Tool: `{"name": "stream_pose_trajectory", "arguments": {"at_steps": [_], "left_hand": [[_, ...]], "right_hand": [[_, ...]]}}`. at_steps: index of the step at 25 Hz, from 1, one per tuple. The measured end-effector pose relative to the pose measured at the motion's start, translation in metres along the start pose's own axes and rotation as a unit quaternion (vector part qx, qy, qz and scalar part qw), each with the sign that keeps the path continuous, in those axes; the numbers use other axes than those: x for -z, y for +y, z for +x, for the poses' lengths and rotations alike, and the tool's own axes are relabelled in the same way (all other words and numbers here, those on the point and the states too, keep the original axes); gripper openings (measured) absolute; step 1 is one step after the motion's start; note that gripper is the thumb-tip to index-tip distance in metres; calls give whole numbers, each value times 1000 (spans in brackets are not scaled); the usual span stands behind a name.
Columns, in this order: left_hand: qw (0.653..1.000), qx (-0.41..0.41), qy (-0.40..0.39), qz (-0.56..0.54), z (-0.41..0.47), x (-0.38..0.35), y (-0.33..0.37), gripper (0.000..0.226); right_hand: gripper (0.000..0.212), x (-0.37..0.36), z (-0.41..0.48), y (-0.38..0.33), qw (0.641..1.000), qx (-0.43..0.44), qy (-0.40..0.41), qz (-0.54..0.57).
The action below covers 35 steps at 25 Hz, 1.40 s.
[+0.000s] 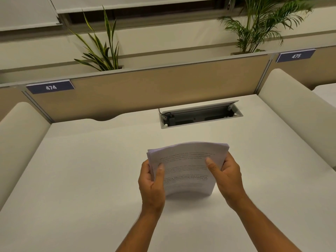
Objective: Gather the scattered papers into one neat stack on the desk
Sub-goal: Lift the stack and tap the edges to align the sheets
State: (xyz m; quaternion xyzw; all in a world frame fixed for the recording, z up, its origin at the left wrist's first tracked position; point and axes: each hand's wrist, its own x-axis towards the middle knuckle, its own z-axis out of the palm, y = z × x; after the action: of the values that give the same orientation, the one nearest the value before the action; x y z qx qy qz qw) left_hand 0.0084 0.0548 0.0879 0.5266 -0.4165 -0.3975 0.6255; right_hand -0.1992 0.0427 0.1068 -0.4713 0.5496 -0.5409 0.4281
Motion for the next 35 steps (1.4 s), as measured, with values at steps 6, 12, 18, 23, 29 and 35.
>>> {"name": "stream_pose_trajectory", "arguments": {"at_steps": [6, 12, 18, 23, 29, 35], "left_hand": [[1000, 8, 5, -1, -8, -10, -6, 24], [1000, 15, 15, -8, -13, -15, -4, 28], [1000, -24, 8, 16, -8, -11, 4, 28], [1000, -8, 3, 16, -12, -13, -6, 28], [1000, 7, -17, 1, -13, -11, -9, 31], [999, 23, -41, 18, -10, -9, -13, 31]], "right_hand": [[28, 0, -4, 6, 1000, -5, 1, 10], [21, -9, -9, 2, 1000, -10, 2, 27], [23, 2, -8, -11, 998, 52, 7, 39], [38, 15, 7, -38, 995, 101, 7, -3], [94, 19, 51, -120, 856, 242, -165, -425], [24, -37, 54, -120, 652, 203, -332, -651]]}}
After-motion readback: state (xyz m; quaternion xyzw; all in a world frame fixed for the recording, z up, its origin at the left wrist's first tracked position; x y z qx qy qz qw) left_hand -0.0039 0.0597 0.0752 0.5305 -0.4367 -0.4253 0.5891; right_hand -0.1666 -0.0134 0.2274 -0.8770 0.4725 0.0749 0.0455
